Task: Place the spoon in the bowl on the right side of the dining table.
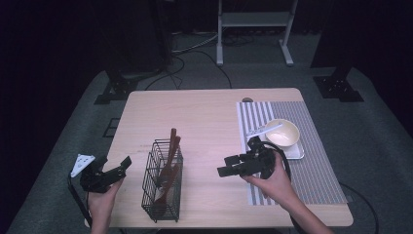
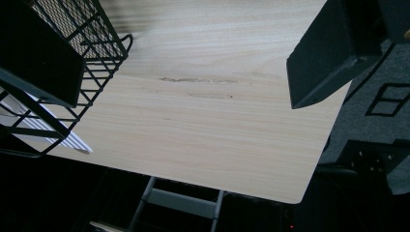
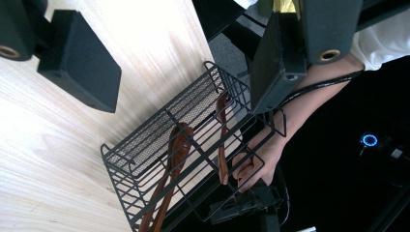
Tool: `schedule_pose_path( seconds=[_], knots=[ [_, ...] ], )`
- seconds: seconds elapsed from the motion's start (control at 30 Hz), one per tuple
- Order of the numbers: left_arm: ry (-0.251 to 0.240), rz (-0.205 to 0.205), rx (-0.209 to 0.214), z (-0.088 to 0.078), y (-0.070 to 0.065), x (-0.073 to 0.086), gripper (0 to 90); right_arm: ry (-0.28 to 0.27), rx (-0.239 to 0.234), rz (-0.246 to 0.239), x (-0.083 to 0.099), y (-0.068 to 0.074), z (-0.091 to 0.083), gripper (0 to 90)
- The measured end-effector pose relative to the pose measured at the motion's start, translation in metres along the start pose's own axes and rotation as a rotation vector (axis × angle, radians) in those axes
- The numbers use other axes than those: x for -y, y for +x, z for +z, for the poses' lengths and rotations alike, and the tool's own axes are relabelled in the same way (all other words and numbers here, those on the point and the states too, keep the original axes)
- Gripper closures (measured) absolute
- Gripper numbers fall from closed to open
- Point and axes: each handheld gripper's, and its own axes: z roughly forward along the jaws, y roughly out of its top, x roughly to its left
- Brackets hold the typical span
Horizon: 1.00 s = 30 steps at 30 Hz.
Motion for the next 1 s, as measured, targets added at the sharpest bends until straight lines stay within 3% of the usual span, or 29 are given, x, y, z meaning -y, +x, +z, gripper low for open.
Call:
schedule_pose_path(
  seconds=[1.0],
  knots=[
    [0.001, 0.001, 0.004, 0.000, 0.000, 0.000, 0.0, 0.054, -0.020, -0.009, -0.021, 0.006, 0.030, 25.8]
  ],
)
